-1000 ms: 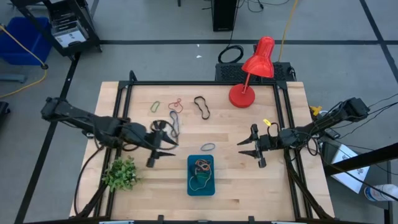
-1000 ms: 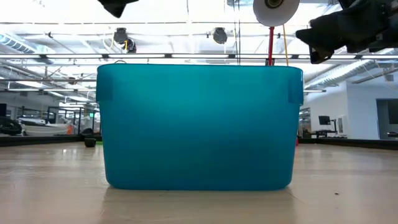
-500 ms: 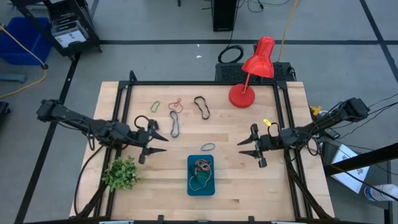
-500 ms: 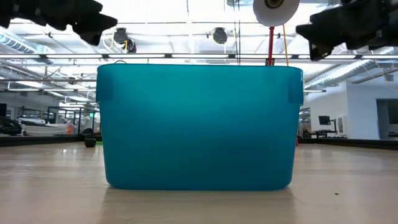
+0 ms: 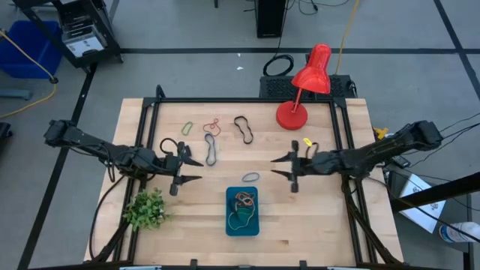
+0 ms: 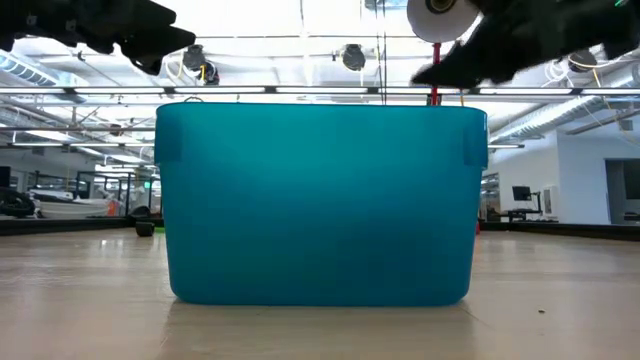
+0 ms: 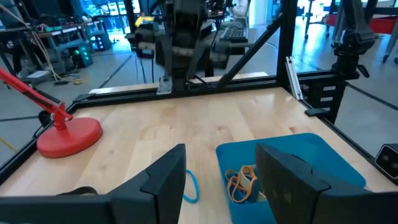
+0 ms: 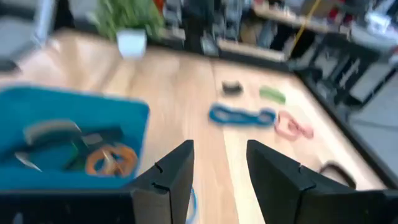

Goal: Pick and place rubber bands into bin
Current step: Put the light blue rubber band into the blue bin

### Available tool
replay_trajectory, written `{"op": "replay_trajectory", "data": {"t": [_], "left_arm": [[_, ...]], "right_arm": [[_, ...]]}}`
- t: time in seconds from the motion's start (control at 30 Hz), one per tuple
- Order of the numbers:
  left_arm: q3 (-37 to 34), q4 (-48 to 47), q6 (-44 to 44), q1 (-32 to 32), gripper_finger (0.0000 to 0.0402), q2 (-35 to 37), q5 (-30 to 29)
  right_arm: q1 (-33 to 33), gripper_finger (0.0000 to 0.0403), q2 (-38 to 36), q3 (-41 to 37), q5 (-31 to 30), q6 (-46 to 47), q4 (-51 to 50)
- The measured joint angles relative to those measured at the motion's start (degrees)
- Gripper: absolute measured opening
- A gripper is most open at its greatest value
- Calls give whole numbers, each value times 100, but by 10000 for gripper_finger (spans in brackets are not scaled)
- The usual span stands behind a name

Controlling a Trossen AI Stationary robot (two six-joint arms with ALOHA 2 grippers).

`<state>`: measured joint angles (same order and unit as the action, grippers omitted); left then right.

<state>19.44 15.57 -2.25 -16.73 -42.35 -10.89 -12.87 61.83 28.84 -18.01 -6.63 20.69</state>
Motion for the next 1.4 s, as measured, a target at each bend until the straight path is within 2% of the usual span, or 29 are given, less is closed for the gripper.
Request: {"op": "replay_trajectory", "data": {"t": [0.1,0.3,0.53,0.8,1.07,1.17,1.3,1.4], "left_arm": [[0,-9,24,0,200,0,-1],[0,-27,145,0,200,0,-7],[0,-28,145,0,200,0,-14],[0,-30,110,11,200,0,-69],[0,-31,101,57,200,0,-442],[0,-31,101,117,200,0,-444],[2,-41,109,190,200,-2,-447],[2,-48,115,231,200,-2,-446]], "right_arm": [[205,142,610,44,70,86,28],[573,141,1691,44,878,427,84],[787,141,2642,46,926,445,849],[956,141,3011,64,1225,423,1399],[982,141,3703,635,1207,402,1277],[981,141,3929,793,1004,440,915],[1051,141,4043,839,799,719,796],[1125,141,4041,839,986,926,727]]}}
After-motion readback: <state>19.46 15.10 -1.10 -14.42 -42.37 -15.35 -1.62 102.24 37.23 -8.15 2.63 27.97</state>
